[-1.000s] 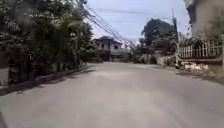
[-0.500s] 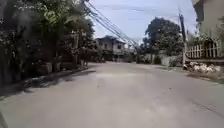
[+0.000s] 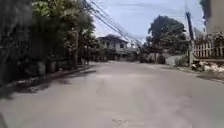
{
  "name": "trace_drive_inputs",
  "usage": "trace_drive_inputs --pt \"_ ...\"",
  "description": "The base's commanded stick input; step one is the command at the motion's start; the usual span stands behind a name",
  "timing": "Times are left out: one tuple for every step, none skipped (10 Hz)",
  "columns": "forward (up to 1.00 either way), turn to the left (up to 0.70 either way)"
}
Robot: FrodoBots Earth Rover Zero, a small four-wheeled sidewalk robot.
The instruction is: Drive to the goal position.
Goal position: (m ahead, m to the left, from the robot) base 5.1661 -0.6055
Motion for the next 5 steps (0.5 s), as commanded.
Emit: trace_drive_inputs --pt "1.00 0.00" --pt "1.00 0.00" --pt "1.00 0.00" --pt "1.00 0.00" --pt "1.00 0.00"
